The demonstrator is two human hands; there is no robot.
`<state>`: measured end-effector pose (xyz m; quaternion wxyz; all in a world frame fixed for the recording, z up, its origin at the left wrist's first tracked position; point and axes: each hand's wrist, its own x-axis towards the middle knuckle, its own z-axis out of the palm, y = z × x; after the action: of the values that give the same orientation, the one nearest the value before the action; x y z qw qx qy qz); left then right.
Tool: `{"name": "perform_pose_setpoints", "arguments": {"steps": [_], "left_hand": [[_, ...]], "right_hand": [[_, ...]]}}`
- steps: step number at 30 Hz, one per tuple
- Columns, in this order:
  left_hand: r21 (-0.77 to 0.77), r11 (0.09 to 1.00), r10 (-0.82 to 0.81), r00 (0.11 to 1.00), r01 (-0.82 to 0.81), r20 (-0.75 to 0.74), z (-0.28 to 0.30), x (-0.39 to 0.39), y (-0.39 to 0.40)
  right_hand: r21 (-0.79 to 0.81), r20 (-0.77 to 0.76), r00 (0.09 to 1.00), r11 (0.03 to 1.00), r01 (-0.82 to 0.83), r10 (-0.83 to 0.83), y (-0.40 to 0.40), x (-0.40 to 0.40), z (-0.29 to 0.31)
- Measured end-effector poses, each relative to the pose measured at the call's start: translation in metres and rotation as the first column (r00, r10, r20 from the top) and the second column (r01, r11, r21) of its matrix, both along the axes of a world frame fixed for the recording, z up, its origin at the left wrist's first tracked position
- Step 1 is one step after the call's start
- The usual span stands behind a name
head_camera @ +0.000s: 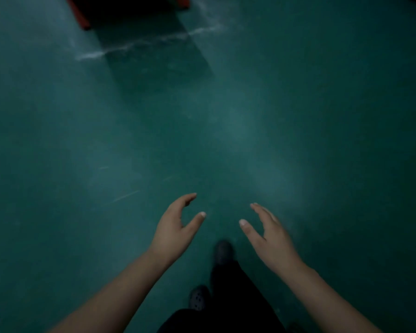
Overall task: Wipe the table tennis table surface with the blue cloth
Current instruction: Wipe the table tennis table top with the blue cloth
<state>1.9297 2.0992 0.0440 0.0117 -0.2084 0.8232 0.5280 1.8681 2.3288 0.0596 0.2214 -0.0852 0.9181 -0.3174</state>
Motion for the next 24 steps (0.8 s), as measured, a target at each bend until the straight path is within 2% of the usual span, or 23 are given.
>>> {"name": "perform_pose_setpoints", "arguments": {"steps": [7, 13, 19, 24], "left_hand": [[-0.015, 0.952, 0.306, 0.952, -0.306, -0.005, 0.008, -0.049, -0.157], [0.029, 0.827, 0.562, 0.826, -0.562, -0.035, 0.034, -0.114, -0.295], [0.017, 0.736, 0.677, 0.734, -0.677, -0.048, 0.047, -0.161, -0.438], [-0.016, 0.697, 0.716, 0.697, -0.717, -0.025, 0.032, -0.19, -0.572]], "right_hand": [[-0.146, 0.032, 0.972, 0.963, -0.225, 0.231, -0.175, -0.111, 0.0], [-0.198, 0.042, 0.9, 0.887, -0.417, 0.433, -0.348, -0.219, 0.015], [-0.205, 0.026, 0.791, 0.778, -0.595, 0.612, -0.527, -0.302, 0.031], [-0.154, 0.007, 0.731, 0.723, -0.673, 0.682, -0.671, -0.354, 0.02]]}}
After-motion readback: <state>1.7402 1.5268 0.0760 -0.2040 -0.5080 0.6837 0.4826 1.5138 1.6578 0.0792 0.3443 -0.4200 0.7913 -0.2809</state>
